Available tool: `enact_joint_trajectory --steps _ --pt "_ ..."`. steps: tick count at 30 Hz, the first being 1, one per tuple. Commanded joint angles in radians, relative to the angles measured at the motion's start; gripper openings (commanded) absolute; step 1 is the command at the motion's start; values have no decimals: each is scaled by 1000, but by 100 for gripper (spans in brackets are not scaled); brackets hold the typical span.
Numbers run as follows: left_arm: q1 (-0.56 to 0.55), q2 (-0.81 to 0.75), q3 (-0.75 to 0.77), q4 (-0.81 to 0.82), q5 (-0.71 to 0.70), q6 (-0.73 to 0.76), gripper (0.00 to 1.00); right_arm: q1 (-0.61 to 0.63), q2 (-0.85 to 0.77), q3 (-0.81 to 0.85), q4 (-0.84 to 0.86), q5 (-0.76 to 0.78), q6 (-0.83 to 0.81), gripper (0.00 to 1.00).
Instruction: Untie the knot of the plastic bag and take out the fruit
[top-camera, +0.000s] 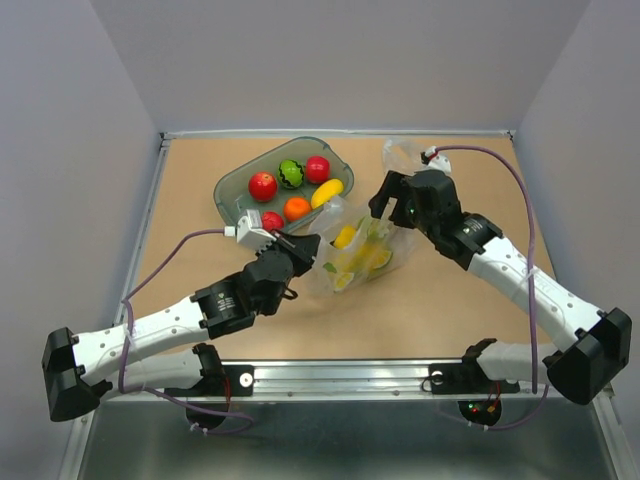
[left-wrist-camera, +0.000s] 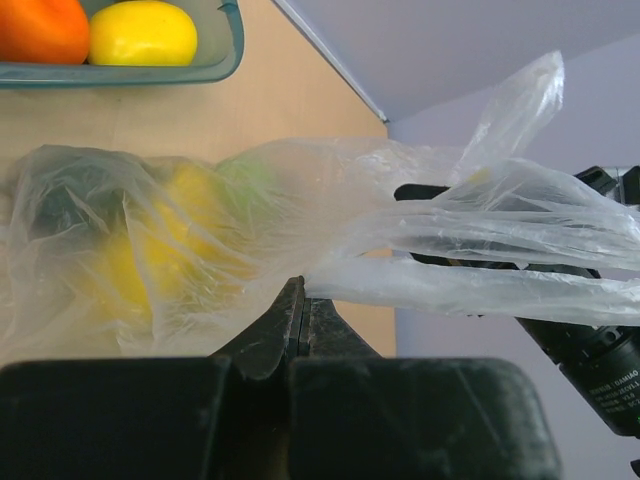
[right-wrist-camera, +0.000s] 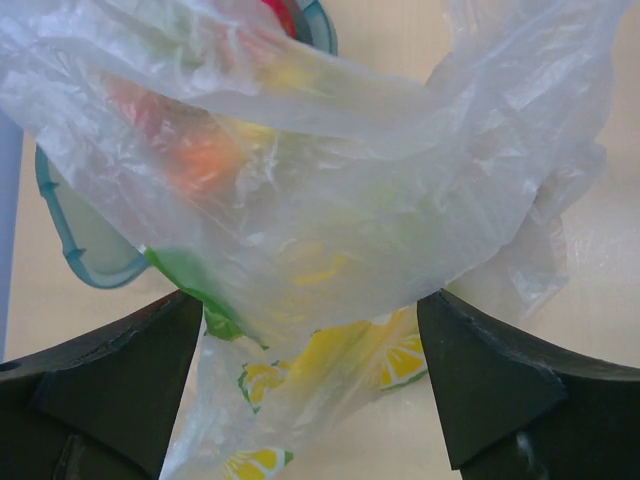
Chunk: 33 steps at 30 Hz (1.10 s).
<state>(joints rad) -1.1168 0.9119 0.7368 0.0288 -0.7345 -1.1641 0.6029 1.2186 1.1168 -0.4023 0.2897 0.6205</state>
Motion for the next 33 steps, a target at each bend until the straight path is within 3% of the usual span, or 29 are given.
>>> enact_joint_trajectory --steps 1,5,6,8,11,16,24,27,28,31,33 --pt "-14 -8 4 6 -43 20 0 3 27 -32 75 77 44 91" --pt "-25 -19 -7 -3 -66 5 0 3 41 -86 83 126 48 58" --pt "-25 -37 -25 -18 -89 -28 0 3 35 -103 82 141 50 40" --pt "-25 -73 -43 -27 -136 -61 0 1 -6 -171 79 190 48 18" --pt "-23 -110 -68 -159 -221 -164 0 -21 -94 -283 47 253 61 6" --pt "49 -119 -123 -337 -229 -270 0 -87 -221 -435 -44 270 163 2" --pt "153 -126 -205 -316 -91 -214 0 -124 -289 -543 -90 125 242 1" --pt "155 -149 -146 -265 -33 -10 18 -124 -289 -503 -90 97 162 0" --pt "155 -154 -123 -224 -7 74 39 -124 -286 -488 -90 91 112 1" --pt "153 -147 30 -201 107 324 75 -124 -260 -414 -93 72 15 0" --pt "153 -122 100 -201 208 521 80 -124 -239 -370 -101 62 -39 1"
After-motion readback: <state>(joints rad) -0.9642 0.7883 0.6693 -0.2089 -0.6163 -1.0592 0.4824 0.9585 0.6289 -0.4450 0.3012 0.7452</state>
